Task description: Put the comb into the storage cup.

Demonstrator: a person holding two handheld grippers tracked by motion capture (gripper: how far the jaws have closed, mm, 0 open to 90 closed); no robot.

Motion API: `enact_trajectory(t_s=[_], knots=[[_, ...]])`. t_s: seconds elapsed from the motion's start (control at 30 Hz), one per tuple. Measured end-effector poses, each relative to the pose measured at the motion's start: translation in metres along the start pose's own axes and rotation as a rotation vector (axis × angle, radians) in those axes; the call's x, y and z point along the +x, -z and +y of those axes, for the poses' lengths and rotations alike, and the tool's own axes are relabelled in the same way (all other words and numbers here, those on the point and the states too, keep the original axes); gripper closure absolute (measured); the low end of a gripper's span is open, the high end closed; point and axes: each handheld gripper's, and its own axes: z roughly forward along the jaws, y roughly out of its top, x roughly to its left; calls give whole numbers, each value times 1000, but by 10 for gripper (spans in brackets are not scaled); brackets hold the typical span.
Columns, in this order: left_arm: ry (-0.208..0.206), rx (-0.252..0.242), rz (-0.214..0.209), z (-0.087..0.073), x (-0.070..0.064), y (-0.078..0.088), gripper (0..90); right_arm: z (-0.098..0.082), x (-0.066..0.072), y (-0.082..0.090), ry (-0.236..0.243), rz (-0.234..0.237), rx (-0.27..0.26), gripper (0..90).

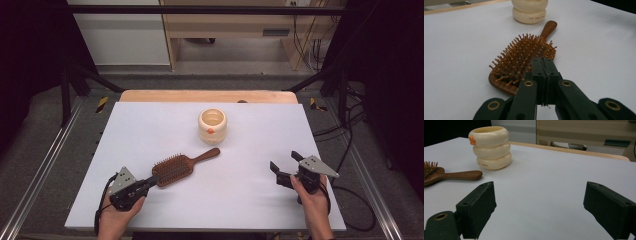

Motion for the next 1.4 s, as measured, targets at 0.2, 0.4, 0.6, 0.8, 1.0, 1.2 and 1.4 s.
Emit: enact_trajectory(t_s=[0.2,0.4,0.6,0.8,1.0,1.2,1.4], knots=[[-6,9,-4,0,-2,-2,887,0,0,0,4,0,4,109],[-17,23,-15,0,-5,-5,890,0,0,-1,8,2,6,109],[-16,44,-21,-1,-6,-8,893,0,1,-2,9,1,10,109],[-31,90,-25,-3,-12,-14,886,-1,0,-1,15,3,9,109],[-52,132,-34,-6,-18,-22,897,-1,0,-1,16,2,11,109],[-81,190,-31,-9,-22,-30,900,-1,1,-2,16,-1,13,109],[-81,224,-21,-11,-21,-36,900,-1,0,-2,13,0,13,109]])
